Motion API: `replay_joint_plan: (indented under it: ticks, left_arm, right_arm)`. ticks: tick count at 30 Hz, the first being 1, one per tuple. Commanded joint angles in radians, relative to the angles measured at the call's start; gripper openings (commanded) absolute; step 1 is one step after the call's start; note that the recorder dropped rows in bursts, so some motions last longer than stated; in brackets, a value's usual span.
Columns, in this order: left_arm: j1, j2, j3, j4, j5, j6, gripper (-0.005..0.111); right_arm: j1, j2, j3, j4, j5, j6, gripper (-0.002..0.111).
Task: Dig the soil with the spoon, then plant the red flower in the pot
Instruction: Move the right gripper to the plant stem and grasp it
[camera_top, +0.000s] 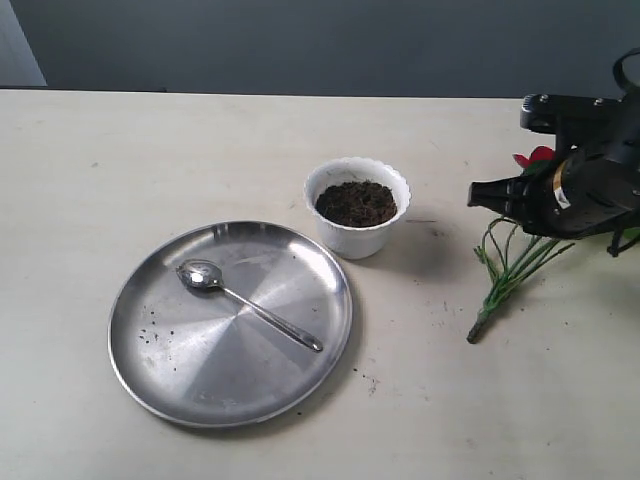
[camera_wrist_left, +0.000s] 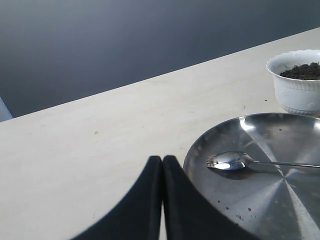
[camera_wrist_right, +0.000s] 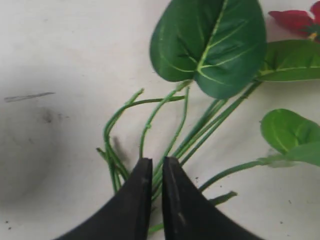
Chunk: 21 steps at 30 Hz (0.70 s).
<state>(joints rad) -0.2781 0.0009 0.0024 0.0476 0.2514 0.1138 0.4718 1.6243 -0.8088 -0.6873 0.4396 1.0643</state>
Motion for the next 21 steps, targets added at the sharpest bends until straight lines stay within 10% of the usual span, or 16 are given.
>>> replay_joint_plan:
  ticks: [1, 4, 10, 21]
  left_arm:
    - [-0.005, -0.001, -0.002, -0.006, -0.013, -0.002, 0.000]
    - [-0.005, -0.001, -0.002, -0.006, -0.013, -0.002, 0.000]
    - [-0.005, -0.001, -0.002, -0.006, -0.013, -0.002, 0.000]
    - [-0.005, -0.001, -0.002, -0.006, -0.013, -0.002, 0.000]
  right_arm:
    - [-0.032, 0.019, 0.004, 0.017, -0.017, -0.027, 0.009]
    - [-0.032, 0.036, 0.004, 0.083, -0.010, -0.083, 0.013]
    - [-0.032, 0.079, 0.004, 0.120, -0.018, 0.002, 0.057]
    - [-0.044, 0.119, -0.035, -0.016, -0.043, 0.273, 0.041]
